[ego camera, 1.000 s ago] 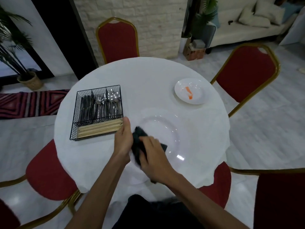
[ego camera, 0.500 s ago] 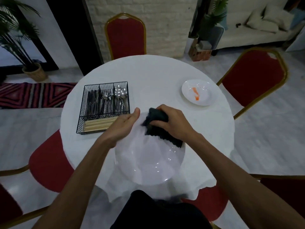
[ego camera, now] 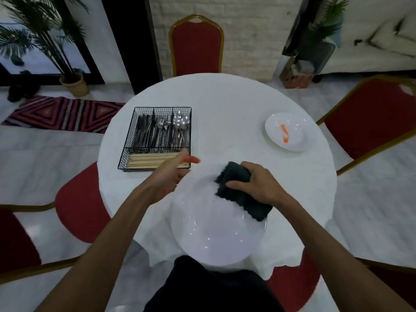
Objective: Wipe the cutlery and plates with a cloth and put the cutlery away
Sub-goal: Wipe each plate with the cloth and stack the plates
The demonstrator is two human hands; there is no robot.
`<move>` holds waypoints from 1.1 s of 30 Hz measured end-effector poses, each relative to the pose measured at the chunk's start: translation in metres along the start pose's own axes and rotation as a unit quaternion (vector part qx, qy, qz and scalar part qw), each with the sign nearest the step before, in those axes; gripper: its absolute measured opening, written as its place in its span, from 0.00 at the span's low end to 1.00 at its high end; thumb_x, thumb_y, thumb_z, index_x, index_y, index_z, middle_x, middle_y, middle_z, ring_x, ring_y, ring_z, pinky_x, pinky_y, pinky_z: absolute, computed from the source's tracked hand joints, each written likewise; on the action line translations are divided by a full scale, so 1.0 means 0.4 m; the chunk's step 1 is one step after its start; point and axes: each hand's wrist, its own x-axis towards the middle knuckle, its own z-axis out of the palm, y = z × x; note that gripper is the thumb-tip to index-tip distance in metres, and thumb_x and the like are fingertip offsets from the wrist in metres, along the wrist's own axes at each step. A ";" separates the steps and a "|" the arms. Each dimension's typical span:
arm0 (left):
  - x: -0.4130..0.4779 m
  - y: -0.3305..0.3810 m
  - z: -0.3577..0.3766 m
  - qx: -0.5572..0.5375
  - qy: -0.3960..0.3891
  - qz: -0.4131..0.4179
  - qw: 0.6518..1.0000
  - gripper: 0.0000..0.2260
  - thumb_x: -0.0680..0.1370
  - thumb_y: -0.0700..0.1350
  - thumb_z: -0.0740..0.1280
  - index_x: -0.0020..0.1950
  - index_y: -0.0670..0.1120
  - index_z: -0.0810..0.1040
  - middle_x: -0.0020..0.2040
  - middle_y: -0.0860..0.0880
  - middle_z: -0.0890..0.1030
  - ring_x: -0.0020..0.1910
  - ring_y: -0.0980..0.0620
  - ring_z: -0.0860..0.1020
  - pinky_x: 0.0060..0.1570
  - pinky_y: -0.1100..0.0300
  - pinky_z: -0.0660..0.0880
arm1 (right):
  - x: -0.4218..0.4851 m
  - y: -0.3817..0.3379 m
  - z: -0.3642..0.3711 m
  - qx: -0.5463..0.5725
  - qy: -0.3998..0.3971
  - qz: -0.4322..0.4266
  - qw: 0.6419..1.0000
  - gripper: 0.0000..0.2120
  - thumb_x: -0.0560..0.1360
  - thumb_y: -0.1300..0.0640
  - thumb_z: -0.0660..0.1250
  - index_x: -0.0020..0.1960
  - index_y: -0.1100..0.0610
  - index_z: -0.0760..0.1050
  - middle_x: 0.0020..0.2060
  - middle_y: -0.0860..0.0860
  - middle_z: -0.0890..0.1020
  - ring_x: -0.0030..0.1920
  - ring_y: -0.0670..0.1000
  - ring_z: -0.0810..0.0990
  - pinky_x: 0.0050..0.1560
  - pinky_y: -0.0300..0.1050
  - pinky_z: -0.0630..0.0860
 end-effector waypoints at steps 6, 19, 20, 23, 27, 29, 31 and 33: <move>-0.001 0.012 0.050 0.237 0.050 0.191 0.951 0.17 0.83 0.53 0.62 0.50 0.41 0.81 0.45 0.38 0.83 0.43 0.50 0.78 0.50 0.43 0.78 | 0.034 -0.060 -0.016 -0.017 0.015 -0.065 0.998 0.21 0.69 0.42 0.78 0.37 0.53 0.69 0.32 0.47 0.75 0.33 0.45 0.71 0.33 0.38 0.66; -0.015 -0.063 0.035 -0.227 0.300 0.039 0.926 0.15 0.84 0.52 0.59 0.42 0.48 0.78 0.38 0.47 0.81 0.38 0.49 0.78 0.38 0.57 0.74 | 0.033 0.027 0.066 0.153 0.128 0.115 0.973 0.18 0.77 0.42 0.69 0.60 0.54 0.76 0.50 0.48 0.84 0.49 0.49 0.82 0.41 0.34 0.73; -0.020 -0.046 0.018 -0.200 0.252 0.018 0.947 0.16 0.84 0.54 0.59 0.43 0.48 0.79 0.38 0.46 0.83 0.37 0.48 0.80 0.38 0.56 0.74 | 0.040 0.028 0.029 0.126 0.088 0.088 0.984 0.17 0.77 0.41 0.70 0.58 0.52 0.78 0.48 0.47 0.85 0.48 0.48 0.83 0.42 0.36 0.74; -0.012 0.014 0.016 -0.027 0.128 0.018 0.991 0.14 0.84 0.54 0.60 0.50 0.51 0.83 0.45 0.48 0.87 0.40 0.52 0.83 0.42 0.57 0.78 | 0.064 -0.005 -0.028 0.043 -0.024 0.026 0.998 0.14 0.75 0.40 0.71 0.51 0.50 0.79 0.43 0.46 0.85 0.44 0.46 0.83 0.41 0.39 0.76; 0.013 0.034 0.026 0.055 0.157 0.132 0.977 0.11 0.84 0.48 0.61 0.49 0.47 0.81 0.42 0.49 0.82 0.37 0.53 0.79 0.40 0.58 0.76 | 0.092 -0.034 -0.031 0.043 0.033 0.013 0.998 0.19 0.76 0.39 0.70 0.49 0.56 0.76 0.41 0.49 0.83 0.42 0.49 0.81 0.41 0.42 0.76; 0.019 0.019 0.023 -0.007 0.230 0.136 0.964 0.11 0.84 0.48 0.61 0.46 0.49 0.81 0.41 0.51 0.81 0.37 0.53 0.78 0.39 0.58 0.77 | 0.084 -0.022 0.002 0.066 0.103 0.033 0.992 0.19 0.78 0.40 0.67 0.51 0.57 0.74 0.42 0.50 0.82 0.42 0.50 0.80 0.41 0.39 0.75; 0.025 -0.006 0.029 -0.093 0.307 0.113 0.940 0.13 0.84 0.50 0.60 0.43 0.51 0.79 0.40 0.54 0.80 0.38 0.55 0.78 0.38 0.60 0.77 | 0.061 0.003 0.057 0.089 0.152 0.062 0.982 0.19 0.81 0.41 0.64 0.54 0.58 0.74 0.44 0.50 0.81 0.43 0.52 0.79 0.37 0.31 0.71; 0.030 -0.050 0.037 -0.140 0.331 0.076 0.930 0.13 0.85 0.50 0.59 0.45 0.51 0.79 0.41 0.53 0.81 0.39 0.54 0.78 0.40 0.59 0.77 | 0.037 0.041 0.107 0.080 0.136 0.094 0.983 0.20 0.82 0.41 0.62 0.56 0.58 0.75 0.45 0.51 0.81 0.44 0.52 0.78 0.38 0.32 0.71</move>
